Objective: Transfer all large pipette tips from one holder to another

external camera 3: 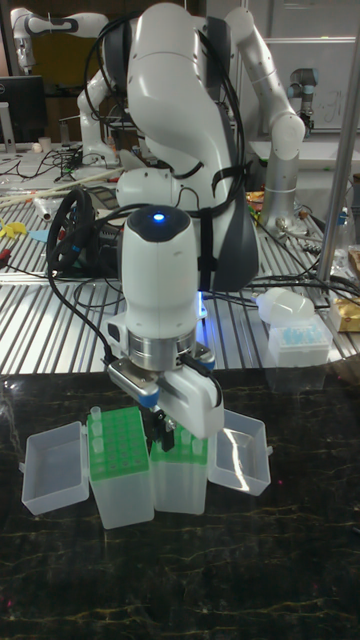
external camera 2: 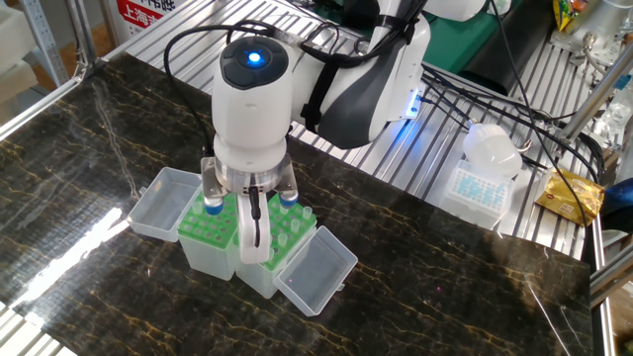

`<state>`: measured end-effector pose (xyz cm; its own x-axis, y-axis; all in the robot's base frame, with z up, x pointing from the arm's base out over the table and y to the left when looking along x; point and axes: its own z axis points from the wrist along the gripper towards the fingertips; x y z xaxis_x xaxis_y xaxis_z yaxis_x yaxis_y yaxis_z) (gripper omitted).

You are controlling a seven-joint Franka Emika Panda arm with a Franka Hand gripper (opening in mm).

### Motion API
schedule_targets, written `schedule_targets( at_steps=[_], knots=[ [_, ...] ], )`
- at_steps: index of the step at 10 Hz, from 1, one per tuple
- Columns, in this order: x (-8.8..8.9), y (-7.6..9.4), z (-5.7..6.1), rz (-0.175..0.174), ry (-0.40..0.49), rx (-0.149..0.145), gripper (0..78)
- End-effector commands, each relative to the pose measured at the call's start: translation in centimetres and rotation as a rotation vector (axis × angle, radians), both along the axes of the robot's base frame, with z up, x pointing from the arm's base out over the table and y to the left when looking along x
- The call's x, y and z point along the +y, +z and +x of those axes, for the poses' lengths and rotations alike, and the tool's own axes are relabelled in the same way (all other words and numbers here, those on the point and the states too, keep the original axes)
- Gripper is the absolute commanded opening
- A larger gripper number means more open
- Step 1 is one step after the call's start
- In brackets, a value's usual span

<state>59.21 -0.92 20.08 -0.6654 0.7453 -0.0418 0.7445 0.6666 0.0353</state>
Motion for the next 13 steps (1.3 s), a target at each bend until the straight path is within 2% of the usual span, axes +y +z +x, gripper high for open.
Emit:
schedule_targets(
  at_steps=[1, 2, 3, 8, 11, 13],
  knots=[
    [0.0, 0.2, 0.1, -0.001, 0.0, -0.004, 1.2],
    [0.0, 0.2, 0.1, -0.001, 0.0, -0.004, 1.2],
    [-0.2, 2.9, -0.5, 0.0, 0.017, 0.006, 1.2],
    [-0.4, 4.1, -0.7, -0.002, 0.031, 0.004, 1.2],
    [-0.6, 6.2, -1.0, -0.002, 0.049, 0.001, 1.2],
    [-0.6, 6.9, -1.1, -0.002, 0.054, 0.001, 1.2]
  ],
)
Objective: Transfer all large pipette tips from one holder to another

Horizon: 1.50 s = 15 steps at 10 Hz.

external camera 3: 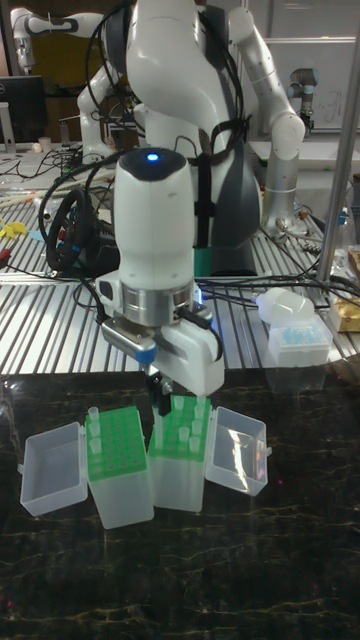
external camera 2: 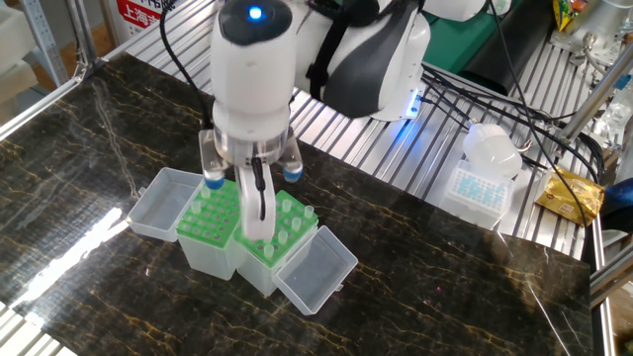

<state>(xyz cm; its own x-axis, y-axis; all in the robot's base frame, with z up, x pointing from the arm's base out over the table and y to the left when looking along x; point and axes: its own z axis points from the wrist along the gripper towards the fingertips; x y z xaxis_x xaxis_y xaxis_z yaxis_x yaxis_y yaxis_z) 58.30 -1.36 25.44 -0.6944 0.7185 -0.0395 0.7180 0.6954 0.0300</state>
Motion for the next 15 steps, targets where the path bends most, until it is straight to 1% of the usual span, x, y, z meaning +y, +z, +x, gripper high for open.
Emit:
schedule_targets(
  at_steps=[1, 2, 4, 7, 9, 13, 15],
  knots=[
    [0.0, 2.2, -0.3, -0.001, 0.014, -0.004, 1.2],
    [0.0, 2.3, -0.3, -0.001, 0.014, -0.004, 1.2],
    [0.3, 3.6, -0.3, 0.001, 0.019, -0.004, 1.2],
    [0.3, 4.8, -0.6, 0.003, 0.035, -0.003, 1.2],
    [0.0, 5.6, -0.8, 0.002, 0.062, 0.0, 1.2],
    [-0.1, 7.1, -0.7, 0.007, 0.08, 0.001, 1.2],
    [-0.4, 7.8, -0.4, 0.007, 0.11, 0.002, 1.2]
  ],
)
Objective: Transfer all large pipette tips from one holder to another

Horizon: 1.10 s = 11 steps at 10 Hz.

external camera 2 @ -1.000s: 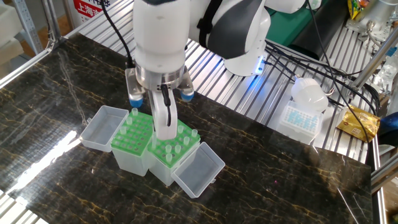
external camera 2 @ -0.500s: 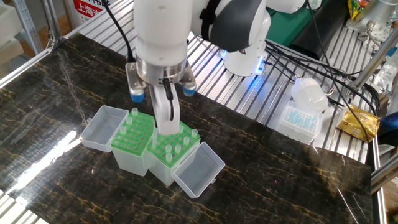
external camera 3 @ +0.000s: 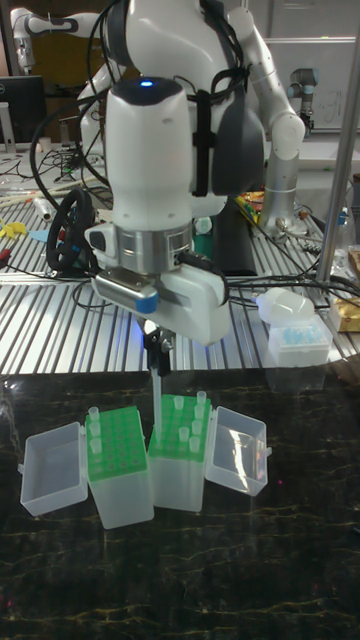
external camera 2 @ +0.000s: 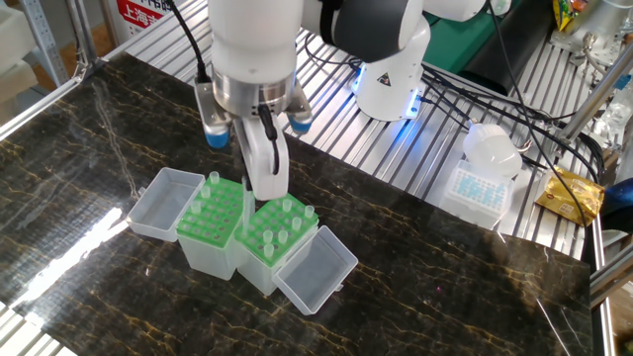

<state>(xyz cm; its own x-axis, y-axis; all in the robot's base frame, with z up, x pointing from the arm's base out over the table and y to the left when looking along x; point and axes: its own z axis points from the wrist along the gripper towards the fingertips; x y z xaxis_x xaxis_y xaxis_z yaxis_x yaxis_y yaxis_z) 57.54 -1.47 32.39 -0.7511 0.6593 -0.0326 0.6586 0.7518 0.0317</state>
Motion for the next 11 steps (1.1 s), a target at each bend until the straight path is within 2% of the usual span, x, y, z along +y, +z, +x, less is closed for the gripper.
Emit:
schedule_targets(
  at_steps=[1, 2, 7, 11],
  knots=[
    [-0.4, 1.0, 0.5, 0.003, 0.03, -0.001, 1.2],
    [-0.5, 1.3, 0.7, 0.012, 0.035, 0.001, 1.2],
    [-0.9, 2.2, 1.4, 0.008, 0.058, 0.006, 1.2],
    [-1.9, 3.5, 2.7, 0.001, 0.098, 0.009, 1.2]
  ],
)
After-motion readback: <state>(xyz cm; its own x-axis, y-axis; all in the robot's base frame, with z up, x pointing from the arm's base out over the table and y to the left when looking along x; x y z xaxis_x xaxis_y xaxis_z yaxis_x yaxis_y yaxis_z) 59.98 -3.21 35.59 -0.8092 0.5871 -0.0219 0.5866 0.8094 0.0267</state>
